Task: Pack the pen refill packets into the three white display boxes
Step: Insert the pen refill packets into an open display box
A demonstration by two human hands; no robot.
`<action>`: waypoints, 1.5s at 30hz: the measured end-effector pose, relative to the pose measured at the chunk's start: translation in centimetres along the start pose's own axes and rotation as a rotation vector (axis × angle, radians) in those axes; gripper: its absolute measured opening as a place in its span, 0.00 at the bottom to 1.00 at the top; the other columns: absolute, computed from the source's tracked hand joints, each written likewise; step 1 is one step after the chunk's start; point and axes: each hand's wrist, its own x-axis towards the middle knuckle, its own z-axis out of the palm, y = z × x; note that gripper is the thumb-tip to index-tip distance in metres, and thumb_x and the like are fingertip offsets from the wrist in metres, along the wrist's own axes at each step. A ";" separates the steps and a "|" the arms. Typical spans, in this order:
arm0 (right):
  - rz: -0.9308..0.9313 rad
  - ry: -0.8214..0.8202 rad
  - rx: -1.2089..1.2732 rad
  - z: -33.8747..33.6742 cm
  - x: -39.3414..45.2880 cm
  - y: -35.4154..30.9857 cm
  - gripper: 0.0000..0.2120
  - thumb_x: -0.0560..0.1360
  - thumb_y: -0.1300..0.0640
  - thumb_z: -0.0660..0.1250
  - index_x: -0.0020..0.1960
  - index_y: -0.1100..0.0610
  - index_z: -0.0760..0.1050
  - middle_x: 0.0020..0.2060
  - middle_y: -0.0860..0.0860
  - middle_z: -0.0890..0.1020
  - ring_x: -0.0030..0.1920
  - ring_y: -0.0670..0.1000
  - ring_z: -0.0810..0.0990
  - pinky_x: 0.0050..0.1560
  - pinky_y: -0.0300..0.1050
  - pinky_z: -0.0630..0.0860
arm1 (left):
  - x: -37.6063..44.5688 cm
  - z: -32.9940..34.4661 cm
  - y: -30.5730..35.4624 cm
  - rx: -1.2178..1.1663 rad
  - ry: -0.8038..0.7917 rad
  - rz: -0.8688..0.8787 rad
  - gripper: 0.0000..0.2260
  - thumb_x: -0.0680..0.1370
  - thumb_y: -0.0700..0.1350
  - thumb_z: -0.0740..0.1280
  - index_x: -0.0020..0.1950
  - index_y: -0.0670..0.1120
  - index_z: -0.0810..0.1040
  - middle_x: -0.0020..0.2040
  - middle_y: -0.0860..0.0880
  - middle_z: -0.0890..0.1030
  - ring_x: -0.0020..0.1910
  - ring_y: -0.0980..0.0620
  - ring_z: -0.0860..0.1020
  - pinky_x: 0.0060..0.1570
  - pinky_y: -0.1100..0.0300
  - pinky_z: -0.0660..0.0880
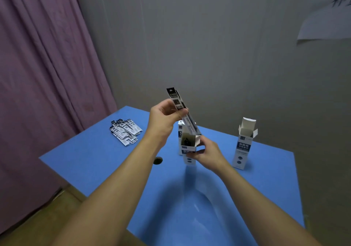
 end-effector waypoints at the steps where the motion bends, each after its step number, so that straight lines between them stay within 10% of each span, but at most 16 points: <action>1: -0.008 0.003 0.007 -0.2 -0.2 -0.1 0.23 0.67 0.61 0.79 0.60 0.49 0.79 0.49 0.45 0.83 0.51 0.46 0.82 0.52 0.52 0.83 | -0.1 0.1 0.0 0.008 0.008 0.005 0.11 0.72 0.30 0.74 0.45 0.45 0.83 0.40 0.49 0.85 0.44 0.50 0.83 0.52 0.53 0.80; 13: -0.062 0.006 0.021 -1.3 -1.5 -1.2 0.20 0.69 0.60 0.78 0.57 0.47 0.78 0.51 0.43 0.83 0.54 0.43 0.80 0.50 0.43 0.83 | -1.4 1.4 -0.5 0.100 -0.067 0.025 0.08 0.72 0.32 0.75 0.44 0.44 0.83 0.43 0.46 0.86 0.45 0.51 0.83 0.52 0.56 0.81; 23: -0.047 0.060 -0.014 -2.4 -1.0 -1.8 0.18 0.68 0.57 0.79 0.55 0.50 0.78 0.48 0.42 0.83 0.50 0.41 0.80 0.48 0.42 0.82 | -0.5 1.0 -3.2 0.617 -0.164 0.030 0.10 0.70 0.46 0.79 0.48 0.54 0.85 0.52 0.59 0.78 0.60 0.52 0.71 0.55 0.60 0.69; 45: 0.339 0.121 -0.247 -1.6 1.3 2.7 0.19 0.70 0.55 0.79 0.54 0.57 0.73 0.46 0.50 0.80 0.48 0.53 0.78 0.46 0.48 0.74 | -1.0 -1.9 -5.6 0.757 -0.107 -0.080 0.13 0.79 0.41 0.71 0.59 0.57 0.82 0.54 0.57 0.77 0.50 0.59 0.74 0.46 0.70 0.68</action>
